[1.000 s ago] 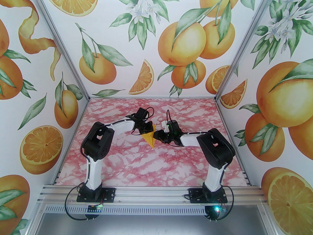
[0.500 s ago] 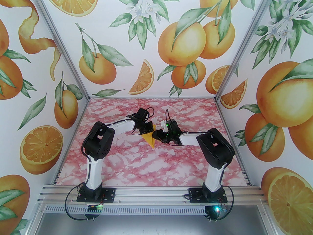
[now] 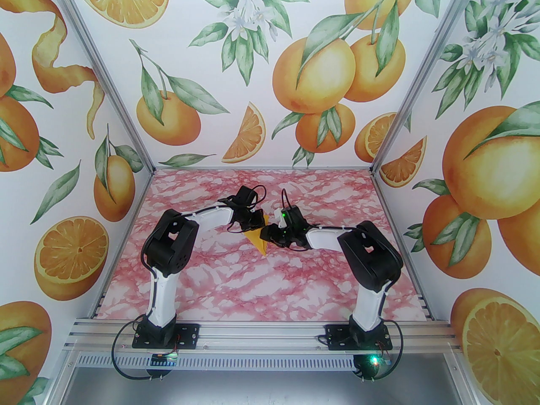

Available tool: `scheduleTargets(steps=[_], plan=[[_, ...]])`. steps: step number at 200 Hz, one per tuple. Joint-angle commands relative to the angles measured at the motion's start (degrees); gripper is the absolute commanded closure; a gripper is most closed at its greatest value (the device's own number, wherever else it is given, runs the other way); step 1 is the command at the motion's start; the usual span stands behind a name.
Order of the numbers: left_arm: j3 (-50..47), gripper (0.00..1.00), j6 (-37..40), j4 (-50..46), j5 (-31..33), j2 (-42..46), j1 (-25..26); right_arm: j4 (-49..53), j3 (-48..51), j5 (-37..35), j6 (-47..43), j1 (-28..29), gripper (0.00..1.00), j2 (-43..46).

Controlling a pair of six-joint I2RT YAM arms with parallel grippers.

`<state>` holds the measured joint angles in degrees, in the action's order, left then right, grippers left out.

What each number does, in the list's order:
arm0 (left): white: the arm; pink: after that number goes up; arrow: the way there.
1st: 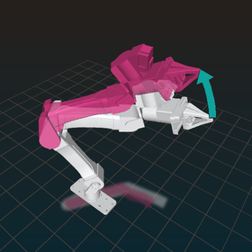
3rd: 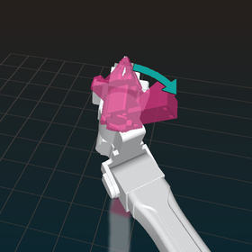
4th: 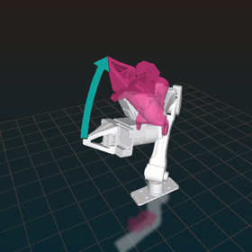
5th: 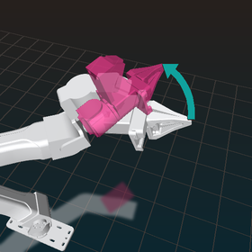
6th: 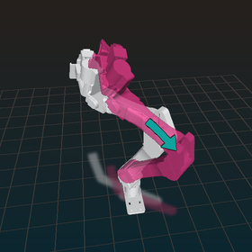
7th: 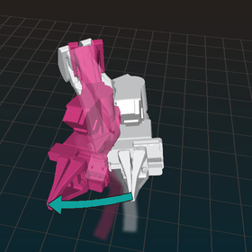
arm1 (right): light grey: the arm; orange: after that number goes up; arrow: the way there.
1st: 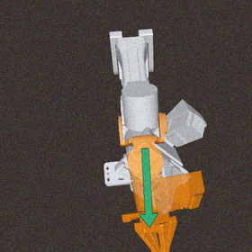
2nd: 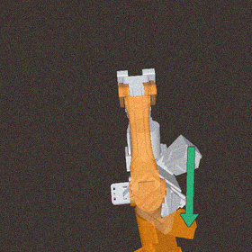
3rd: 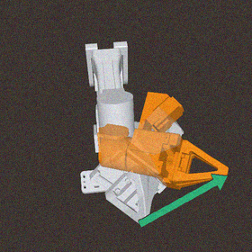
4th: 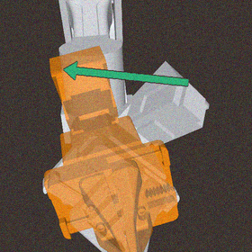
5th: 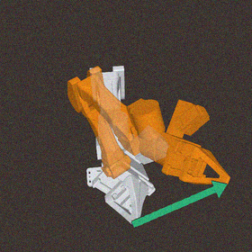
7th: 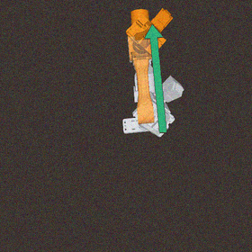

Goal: Fold a paper plane with a square sheet of paper (fold left side to right side)

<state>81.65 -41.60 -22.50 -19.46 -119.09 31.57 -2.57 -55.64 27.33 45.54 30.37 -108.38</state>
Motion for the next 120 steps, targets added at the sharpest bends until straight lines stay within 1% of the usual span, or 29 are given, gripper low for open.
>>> scheduleTargets(steps=[1, 42, 79, 120], plan=[[1.76, 1.00, 0.05, 0.00, 0.08, -0.13, 0.24, 5.32, -1.44, -4.08, -1.77, 0.39, 0.51, -1.15], [1.63, 0.99, -0.02, 0.33, -0.10, -0.18, 0.31, 7.04, -2.61, -5.32, -2.03, 1.24, 0.50, -1.59], [1.50, 0.97, 0.12, 0.36, -0.10, 0.08, 0.27, 7.05, -3.05, -5.40, -1.76, 1.63, 0.54, -2.54], [1.37, 0.97, -0.02, 0.69, -0.38, 0.00, 0.24, 6.47, -3.95, -4.67, -1.51, 2.05, 0.54, -3.00]])
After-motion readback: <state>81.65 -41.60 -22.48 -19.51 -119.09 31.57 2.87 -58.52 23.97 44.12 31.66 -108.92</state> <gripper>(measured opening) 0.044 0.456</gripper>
